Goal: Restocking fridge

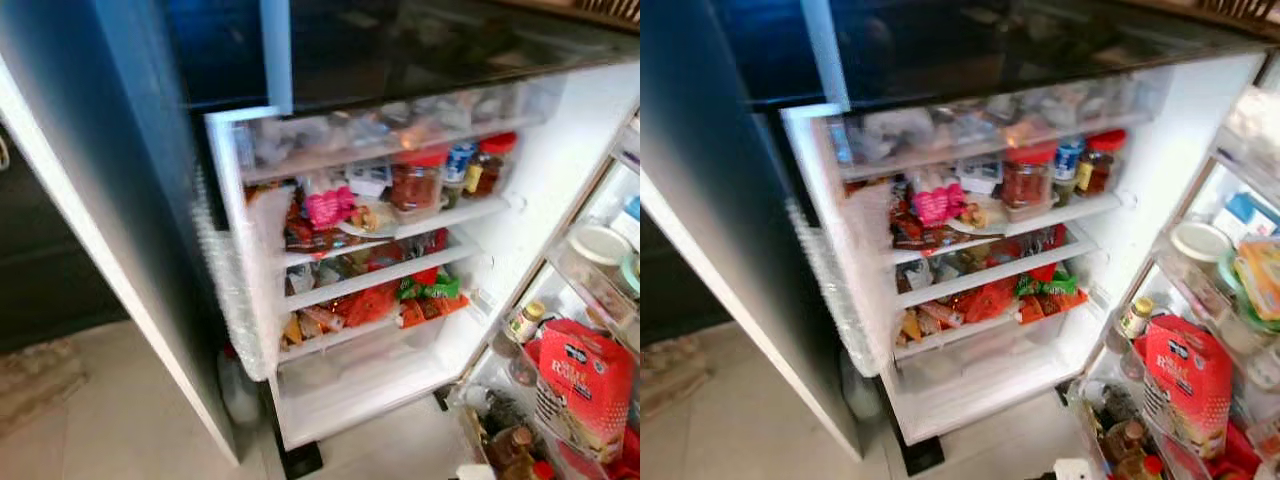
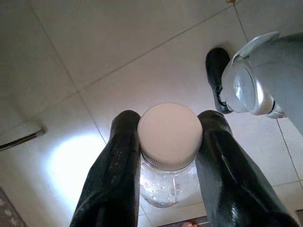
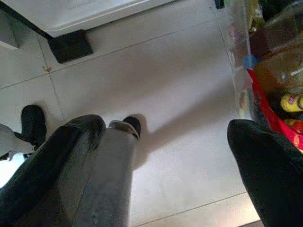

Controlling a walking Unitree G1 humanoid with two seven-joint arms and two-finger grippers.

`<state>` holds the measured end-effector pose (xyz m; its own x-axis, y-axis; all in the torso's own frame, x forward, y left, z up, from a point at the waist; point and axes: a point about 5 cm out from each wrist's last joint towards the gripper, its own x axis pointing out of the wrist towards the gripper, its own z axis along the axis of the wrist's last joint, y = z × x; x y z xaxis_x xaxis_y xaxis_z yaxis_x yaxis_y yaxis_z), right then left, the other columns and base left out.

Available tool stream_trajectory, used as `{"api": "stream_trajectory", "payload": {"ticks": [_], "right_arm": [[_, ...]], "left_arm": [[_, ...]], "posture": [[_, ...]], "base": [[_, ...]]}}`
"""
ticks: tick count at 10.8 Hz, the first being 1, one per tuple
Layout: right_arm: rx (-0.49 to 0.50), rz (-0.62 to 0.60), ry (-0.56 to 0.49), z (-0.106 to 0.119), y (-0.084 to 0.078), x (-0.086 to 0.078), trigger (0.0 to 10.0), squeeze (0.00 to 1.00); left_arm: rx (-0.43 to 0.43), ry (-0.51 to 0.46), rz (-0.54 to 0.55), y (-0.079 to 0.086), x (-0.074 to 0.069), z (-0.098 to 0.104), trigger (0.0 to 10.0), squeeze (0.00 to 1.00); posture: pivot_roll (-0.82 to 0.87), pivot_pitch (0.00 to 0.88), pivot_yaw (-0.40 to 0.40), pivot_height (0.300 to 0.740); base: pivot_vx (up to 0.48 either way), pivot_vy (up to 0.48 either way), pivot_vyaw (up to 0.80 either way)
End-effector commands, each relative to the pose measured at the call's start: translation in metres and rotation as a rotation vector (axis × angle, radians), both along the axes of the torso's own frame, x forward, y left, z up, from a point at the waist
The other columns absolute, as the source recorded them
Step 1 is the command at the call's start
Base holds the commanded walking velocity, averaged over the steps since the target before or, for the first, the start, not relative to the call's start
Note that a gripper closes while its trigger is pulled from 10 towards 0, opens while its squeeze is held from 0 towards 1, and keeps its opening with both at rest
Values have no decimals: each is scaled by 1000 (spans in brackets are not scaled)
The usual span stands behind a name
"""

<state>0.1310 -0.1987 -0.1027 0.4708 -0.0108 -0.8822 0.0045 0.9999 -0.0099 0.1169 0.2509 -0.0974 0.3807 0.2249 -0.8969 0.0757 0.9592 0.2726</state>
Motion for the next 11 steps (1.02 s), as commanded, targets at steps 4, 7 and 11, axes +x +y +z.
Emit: {"api": "stream_trajectory", "payload": {"ticks": [4,7,11], "right_arm": [[-12,-21,4,0,-4,-1,10000,0],[-24,4,1,0,-5,-1,10000,0],[-40,21,11,0,-7,-2,10000,0]], "left_arm": [[1,7,-19,-1,-1,-1,10000,0],[-2,10,-15,-1,-2,-1,10000,0],[-6,10,-20,-3,-3,-1,10000,0]], "posture": [[1,0,5,740],[-2,0,-1,740],[-5,0,-3,740]], "base": [[0,-142,0],[0,0,0],[0,-172,0]]}}
